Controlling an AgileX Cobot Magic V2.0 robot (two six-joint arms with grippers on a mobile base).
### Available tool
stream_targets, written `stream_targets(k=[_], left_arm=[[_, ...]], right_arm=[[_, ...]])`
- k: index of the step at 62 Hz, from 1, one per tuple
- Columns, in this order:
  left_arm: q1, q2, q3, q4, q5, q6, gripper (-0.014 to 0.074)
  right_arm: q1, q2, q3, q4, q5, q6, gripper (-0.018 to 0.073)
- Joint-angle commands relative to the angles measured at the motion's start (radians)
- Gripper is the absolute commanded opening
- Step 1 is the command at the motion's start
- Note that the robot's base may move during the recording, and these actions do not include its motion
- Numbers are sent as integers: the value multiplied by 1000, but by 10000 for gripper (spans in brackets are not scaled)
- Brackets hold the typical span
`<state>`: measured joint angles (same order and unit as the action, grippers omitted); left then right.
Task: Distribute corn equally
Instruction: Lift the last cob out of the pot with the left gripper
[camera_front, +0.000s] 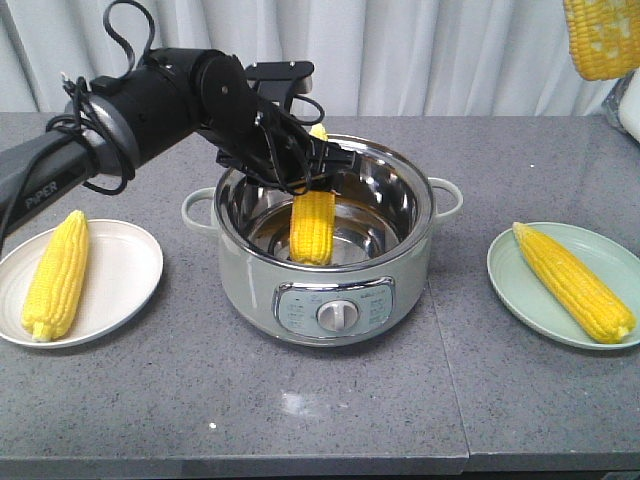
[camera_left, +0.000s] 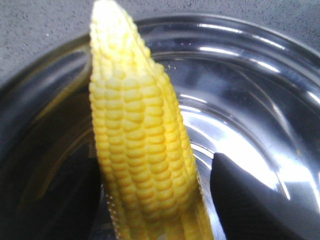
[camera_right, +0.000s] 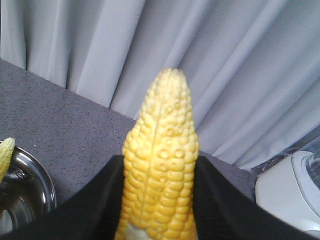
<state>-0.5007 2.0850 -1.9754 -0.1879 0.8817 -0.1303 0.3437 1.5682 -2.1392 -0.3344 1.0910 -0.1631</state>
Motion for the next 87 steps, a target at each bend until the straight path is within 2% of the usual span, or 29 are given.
stream_targets(k=[1,6,13,30,40,47,72,87], left_arm=[[-3,-51,-33,-49,-39,-9,464],[-3,-49,-33,-48,-43,-9,453],[-3,-50,-33,-47,-44,-8,375],[-2,-74,-33,-47,-28,5,-8],[-2,-135,-35,-36,-28,15,-8],[-1,-201,-35,15,-23,35,-7],[-1,-509,-34,335,113,28,-6],[-1,-595,-34,452,213,24,-6]], right_arm=[[-7,-35,-26,-30,-72,-2,-9],[-7,-35,-26,-30,-72,-2,-9],[-7,-35,-26,-31,-72,-2,-9],[-7,-35,-26,-30,-71,-2,-9],[-7,-35,-26,-30,-72,6,-9],[-7,-35,-26,-25,-70,20,-9],[-7,-35,-26,9,40,49,-9],[-7,-35,-26,32,77,50,-9]])
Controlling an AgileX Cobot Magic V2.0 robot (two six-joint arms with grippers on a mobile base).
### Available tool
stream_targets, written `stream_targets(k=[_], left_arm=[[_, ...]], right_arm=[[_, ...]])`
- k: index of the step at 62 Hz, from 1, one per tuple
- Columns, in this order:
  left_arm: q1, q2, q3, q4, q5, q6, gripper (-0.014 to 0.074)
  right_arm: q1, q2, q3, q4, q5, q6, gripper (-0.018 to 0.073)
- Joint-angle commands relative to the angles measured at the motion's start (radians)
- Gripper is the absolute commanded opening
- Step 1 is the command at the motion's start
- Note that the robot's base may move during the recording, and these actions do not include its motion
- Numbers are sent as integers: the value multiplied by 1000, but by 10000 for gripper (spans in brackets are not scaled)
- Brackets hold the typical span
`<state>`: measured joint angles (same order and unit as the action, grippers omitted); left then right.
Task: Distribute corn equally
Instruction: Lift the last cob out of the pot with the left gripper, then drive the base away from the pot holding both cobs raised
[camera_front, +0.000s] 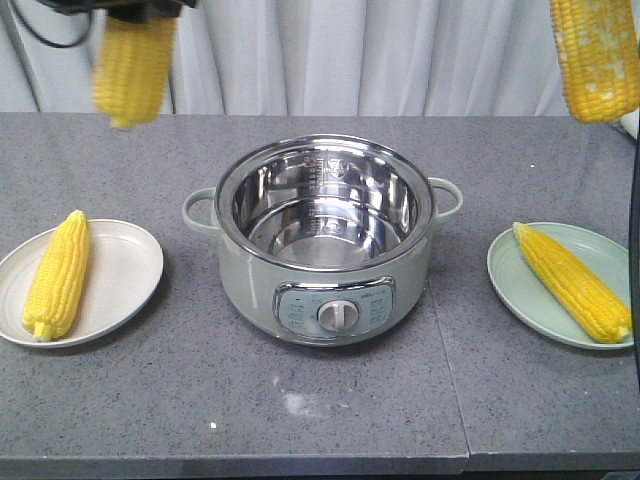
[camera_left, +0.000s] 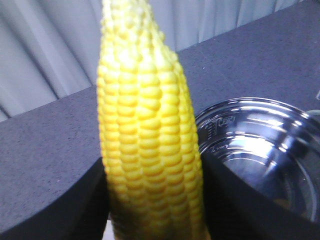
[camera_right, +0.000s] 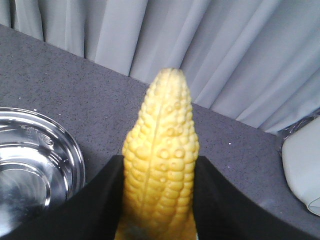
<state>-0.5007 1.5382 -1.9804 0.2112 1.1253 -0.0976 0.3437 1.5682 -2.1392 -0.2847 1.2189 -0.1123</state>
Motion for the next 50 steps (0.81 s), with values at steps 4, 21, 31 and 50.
stream_targets(k=[4,21,31,50], left_arm=[[-1,-51,-29,79,-26,-8,-6],[-1,-51,-29,84,-12,-8,-6],[-1,-51,-29,84,-11,-8,-6],[-1,-51,-29,84,-9,-8,-6]], right_arm=[[-7,-35,-26,-19,-39,-2,-9],[-7,-35,-26,-20,-23,-6,-9],[-7,-35,-26,-20,-23,-6,-9],[-7,-35,-26,-20,-23,-6,-9]])
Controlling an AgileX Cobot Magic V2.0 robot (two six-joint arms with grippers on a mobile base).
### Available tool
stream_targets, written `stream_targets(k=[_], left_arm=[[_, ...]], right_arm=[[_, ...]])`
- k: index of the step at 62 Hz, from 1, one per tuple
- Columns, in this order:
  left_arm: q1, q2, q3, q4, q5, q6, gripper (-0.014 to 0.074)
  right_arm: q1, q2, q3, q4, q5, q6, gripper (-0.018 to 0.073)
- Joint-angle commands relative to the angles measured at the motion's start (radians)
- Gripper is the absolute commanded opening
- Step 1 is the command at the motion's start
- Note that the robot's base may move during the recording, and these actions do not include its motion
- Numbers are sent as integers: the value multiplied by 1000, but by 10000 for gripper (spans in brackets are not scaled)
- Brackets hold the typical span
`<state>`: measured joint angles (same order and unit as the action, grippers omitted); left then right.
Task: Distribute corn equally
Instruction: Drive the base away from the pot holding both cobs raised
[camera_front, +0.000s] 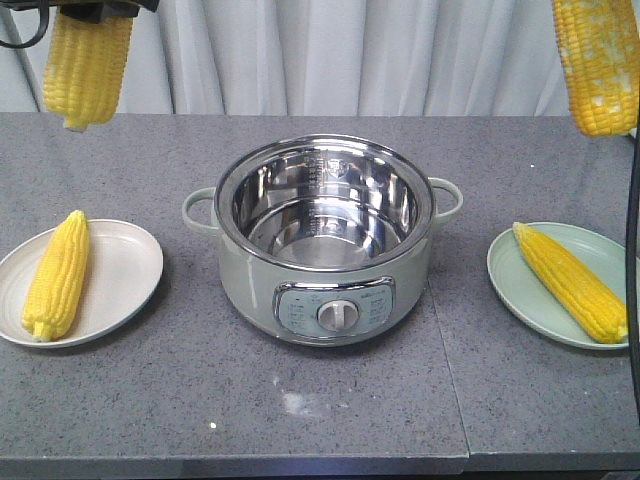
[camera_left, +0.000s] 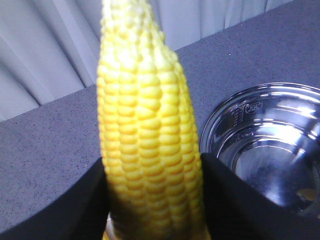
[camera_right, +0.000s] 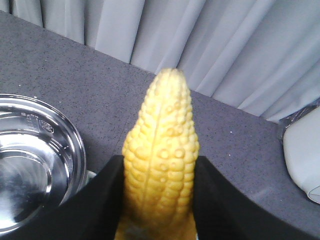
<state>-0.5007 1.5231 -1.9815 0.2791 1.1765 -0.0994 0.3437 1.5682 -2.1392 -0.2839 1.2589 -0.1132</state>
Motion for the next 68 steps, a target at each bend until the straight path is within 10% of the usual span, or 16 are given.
stream_targets(k=[1,68], left_arm=[[-1,-35,-28,16,-61,-7,-6],[-1,-35,-28,16,-61,-7,-6]], right_arm=[[-7,-35,-26,-21,-63,-5,-9],[-7,-35,-26,-21,-63,-5,-9]])
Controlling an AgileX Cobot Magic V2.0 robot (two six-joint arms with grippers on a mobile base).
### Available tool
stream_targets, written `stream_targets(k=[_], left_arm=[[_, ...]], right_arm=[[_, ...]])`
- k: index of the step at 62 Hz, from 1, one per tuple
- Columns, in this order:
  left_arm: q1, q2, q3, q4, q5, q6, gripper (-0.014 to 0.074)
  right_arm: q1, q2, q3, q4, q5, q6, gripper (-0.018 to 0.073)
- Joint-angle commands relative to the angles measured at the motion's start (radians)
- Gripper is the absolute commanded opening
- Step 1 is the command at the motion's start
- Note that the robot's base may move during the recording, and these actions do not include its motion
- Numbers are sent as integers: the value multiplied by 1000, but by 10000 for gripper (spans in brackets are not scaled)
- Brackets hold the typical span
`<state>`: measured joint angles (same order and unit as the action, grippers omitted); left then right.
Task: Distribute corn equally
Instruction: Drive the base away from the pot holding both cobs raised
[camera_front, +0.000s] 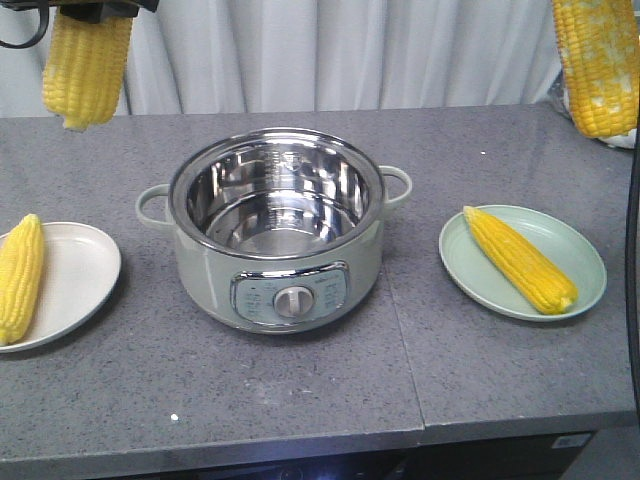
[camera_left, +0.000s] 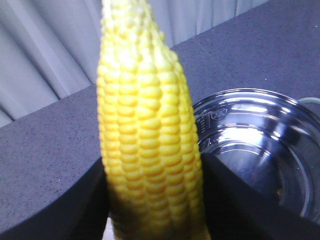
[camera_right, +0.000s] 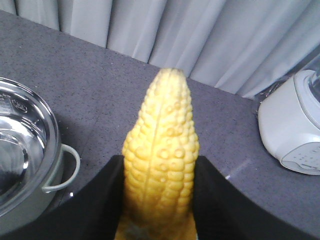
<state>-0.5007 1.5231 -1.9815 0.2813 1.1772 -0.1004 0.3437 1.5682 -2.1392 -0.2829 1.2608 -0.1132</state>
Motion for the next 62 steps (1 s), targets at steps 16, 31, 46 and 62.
stream_targets(k=[16,31,46,62], left_arm=[[-1,-35,-28,14,-61,-6,-6],[-1,-35,-28,14,-61,-6,-6],[-1,-35,-28,14,-61,-6,-6],[-1,-35,-28,14,-61,-6,-6]], right_arm=[[-7,-35,-26,-22,-64,-5,-9],[-7,-35,-26,-22,-62,-5,-9],[-7,-35,-26,-22,-62,-5,-9],[-7,-35,-26,-22,-62,-5,-9]])
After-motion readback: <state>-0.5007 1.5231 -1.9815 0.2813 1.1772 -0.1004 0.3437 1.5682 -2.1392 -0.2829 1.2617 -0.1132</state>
